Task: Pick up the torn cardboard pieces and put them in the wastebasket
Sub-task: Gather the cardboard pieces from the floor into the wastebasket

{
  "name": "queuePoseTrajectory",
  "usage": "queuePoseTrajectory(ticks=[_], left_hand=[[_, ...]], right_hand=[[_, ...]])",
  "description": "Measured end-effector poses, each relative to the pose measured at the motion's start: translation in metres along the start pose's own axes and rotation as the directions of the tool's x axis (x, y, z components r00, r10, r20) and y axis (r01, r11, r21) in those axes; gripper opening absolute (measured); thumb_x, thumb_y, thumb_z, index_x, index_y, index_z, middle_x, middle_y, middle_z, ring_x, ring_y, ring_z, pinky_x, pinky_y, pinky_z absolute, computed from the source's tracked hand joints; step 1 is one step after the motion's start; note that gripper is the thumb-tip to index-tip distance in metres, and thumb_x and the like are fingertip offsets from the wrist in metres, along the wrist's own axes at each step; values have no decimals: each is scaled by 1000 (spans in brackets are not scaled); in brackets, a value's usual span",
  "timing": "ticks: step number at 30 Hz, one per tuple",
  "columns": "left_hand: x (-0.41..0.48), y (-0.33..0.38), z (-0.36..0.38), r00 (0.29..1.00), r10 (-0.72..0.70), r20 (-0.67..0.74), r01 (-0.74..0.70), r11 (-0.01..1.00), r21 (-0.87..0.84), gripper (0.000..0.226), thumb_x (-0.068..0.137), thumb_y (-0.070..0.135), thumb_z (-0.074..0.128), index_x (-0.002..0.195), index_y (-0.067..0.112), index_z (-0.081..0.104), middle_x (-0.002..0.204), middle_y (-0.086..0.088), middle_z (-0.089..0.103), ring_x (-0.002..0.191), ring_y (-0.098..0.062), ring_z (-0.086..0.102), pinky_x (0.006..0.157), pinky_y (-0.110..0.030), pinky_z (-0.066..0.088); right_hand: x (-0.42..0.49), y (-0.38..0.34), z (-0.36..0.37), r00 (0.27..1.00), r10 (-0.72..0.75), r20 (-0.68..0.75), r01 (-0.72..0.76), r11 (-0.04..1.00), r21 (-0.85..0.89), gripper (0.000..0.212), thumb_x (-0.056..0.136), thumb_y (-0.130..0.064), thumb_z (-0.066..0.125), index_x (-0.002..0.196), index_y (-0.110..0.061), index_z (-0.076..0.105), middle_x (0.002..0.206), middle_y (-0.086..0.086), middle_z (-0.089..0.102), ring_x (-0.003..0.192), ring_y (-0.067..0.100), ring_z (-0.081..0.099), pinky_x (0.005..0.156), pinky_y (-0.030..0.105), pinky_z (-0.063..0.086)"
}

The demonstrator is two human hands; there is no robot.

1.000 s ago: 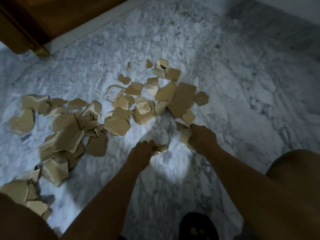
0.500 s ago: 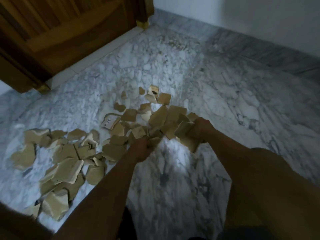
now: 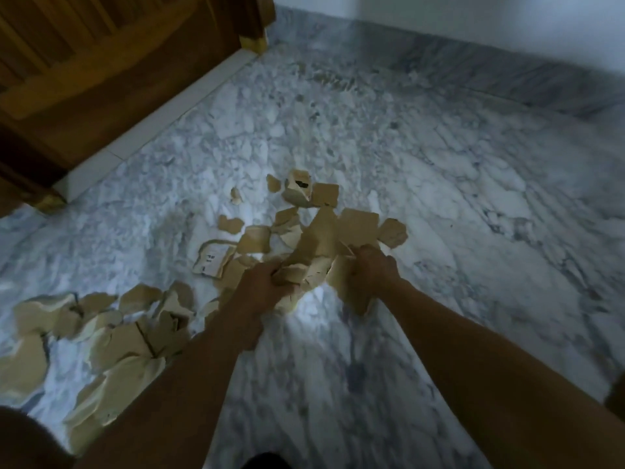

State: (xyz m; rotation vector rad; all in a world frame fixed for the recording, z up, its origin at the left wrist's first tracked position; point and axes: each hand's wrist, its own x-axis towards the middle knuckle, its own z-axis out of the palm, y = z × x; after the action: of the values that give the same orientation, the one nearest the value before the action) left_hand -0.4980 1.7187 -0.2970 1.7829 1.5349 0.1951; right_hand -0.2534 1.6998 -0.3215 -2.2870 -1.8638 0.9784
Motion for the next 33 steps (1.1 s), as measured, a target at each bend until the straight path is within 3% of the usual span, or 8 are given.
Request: queuePoseTrajectory(ticks=[4,8,11,14,17,22,28,33], left_hand=[[29,4,-15,996,-25,86,27,999,-20,46,69,45,76,108,22,73,97,-3,75,90,-22,70,81,-43,58],[58,29,-30,979,56,194,-67,996,54,58,70,52,73,110,9,69,91,-10,73,84,-28,70,77,-47,58],[82,52,-29,962,96,257,-124,988,95,52,77,43,77,114,7,68,106,-13,70,100,-32,66,85,-48,55],[113,76,-10,931,152,331,-217,962,169,71,74,45,82,129,6,59,125,-12,63,116,-32,59,93,-43,50],[144,100,17,883,159,441,-326,885,332,73,77,47,79,134,8,56,138,-10,53,130,-34,47,103,-43,42],[192,108,54,851,55,523,-373,764,526,91,61,68,70,140,27,50,164,-10,10,149,-37,12,116,-57,21],[187,107,68,909,247,336,-411,667,622,64,79,56,68,131,23,53,136,-8,41,124,-37,42,95,-52,42],[161,122,56,940,317,129,-335,929,157,47,79,33,78,101,1,51,97,-18,55,89,-30,55,70,-45,44]], right_hand=[[-9,6,-10,999,28,40,-30,998,50,38,87,-28,65,122,-20,52,120,7,62,117,29,58,94,45,45],[-21,23,-50,974,144,176,-167,979,120,63,80,-19,78,129,-16,39,115,13,57,97,29,57,72,39,49],[-19,41,-87,964,255,80,-259,965,45,56,87,-24,70,136,-20,44,127,13,58,108,31,59,79,37,49],[-12,62,-103,954,299,-28,-300,950,-88,29,90,-30,61,117,-20,61,118,8,63,104,26,62,78,35,49],[-11,79,-82,956,285,-65,-292,942,-167,27,91,-36,57,112,-19,61,112,7,61,103,27,61,75,35,48],[-12,112,-42,958,275,-87,-285,949,-137,31,78,-37,73,98,-24,53,99,4,58,101,31,60,67,34,47],[2,123,-55,958,285,-31,-287,951,-119,39,82,-29,70,118,-18,60,112,8,62,102,29,64,73,35,49],[34,131,-96,928,338,160,-350,935,56,43,83,-30,77,115,-4,64,101,8,61,91,22,59,75,32,46]])
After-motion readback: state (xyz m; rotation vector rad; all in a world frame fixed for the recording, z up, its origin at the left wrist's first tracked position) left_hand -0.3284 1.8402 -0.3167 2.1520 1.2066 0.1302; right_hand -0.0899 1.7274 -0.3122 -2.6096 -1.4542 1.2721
